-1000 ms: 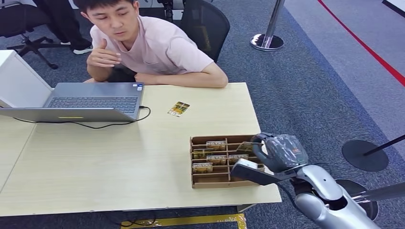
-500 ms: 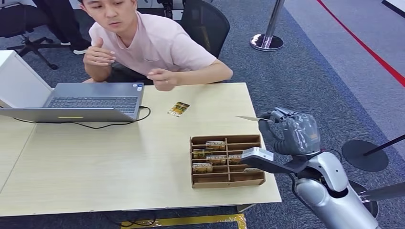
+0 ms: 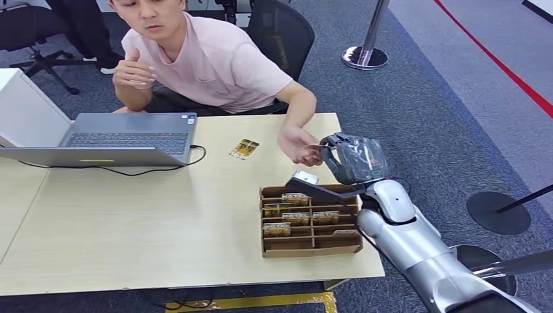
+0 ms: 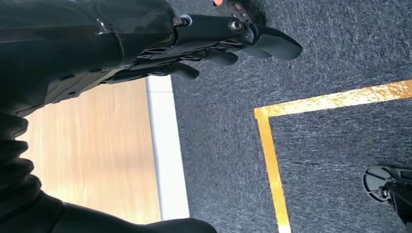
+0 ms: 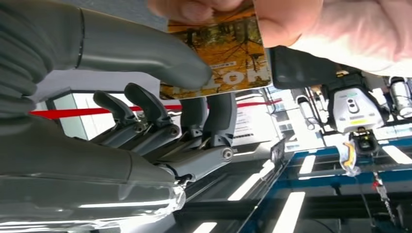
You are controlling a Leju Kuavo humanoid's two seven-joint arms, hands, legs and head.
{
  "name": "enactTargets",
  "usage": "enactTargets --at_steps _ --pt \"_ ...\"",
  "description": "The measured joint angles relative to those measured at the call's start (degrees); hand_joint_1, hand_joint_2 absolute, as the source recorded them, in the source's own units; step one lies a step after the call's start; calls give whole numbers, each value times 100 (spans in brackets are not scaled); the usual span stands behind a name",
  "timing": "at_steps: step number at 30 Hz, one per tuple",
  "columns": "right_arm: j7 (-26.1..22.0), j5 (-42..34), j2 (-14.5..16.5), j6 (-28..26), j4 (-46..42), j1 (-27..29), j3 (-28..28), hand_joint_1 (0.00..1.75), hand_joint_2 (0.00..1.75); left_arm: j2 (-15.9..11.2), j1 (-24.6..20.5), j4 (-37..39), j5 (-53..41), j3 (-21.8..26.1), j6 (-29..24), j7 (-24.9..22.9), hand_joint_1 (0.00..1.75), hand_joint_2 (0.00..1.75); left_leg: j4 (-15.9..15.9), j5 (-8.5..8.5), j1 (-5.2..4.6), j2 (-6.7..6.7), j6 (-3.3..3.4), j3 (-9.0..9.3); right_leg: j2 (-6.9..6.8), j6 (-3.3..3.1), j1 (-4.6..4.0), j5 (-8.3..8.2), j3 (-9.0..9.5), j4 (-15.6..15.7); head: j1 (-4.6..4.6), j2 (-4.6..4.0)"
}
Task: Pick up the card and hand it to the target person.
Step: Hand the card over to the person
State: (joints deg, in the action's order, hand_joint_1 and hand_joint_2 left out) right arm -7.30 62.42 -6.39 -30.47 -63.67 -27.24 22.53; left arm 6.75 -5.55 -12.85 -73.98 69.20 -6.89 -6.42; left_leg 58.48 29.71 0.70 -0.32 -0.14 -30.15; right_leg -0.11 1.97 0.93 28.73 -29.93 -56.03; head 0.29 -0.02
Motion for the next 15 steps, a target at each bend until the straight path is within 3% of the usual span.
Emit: enactTargets --at_steps 4,8,10,14,15 --pt "60 117 197 -135 835 -404 65 150 175 0 -5 0 -36 -5 22 -10 0 175 0 0 0 1 0 0 1 0 0 0 0 0 -1 0" --pt "126 189 377 -197 1604 -790 112 0 175 0 -9 0 -71 -39 110 17 0 175 0 0 0 0 0 0 0 0 0 0 0 0 -1 0" --pt "125 186 449 -229 1920 -939 126 0 175 0 -10 0 -110 -74 141 35 0 175 0 0 0 0 0 0 0 0 0 -1 0 0 -1 -1" --pt "85 165 552 -300 2370 -1145 155 0 175 -3 -13 0 -123 -101 138 52 0 0 1 0 0 -1 0 0 -1 1 0 -1 -1 0 -2 0" --pt "79 152 568 -315 2442 -1178 160 0 175 -4 -13 0 -118 -101 132 54 0 0 1 0 0 -1 0 -1 -1 1 0 -1 -1 0 -1 0"
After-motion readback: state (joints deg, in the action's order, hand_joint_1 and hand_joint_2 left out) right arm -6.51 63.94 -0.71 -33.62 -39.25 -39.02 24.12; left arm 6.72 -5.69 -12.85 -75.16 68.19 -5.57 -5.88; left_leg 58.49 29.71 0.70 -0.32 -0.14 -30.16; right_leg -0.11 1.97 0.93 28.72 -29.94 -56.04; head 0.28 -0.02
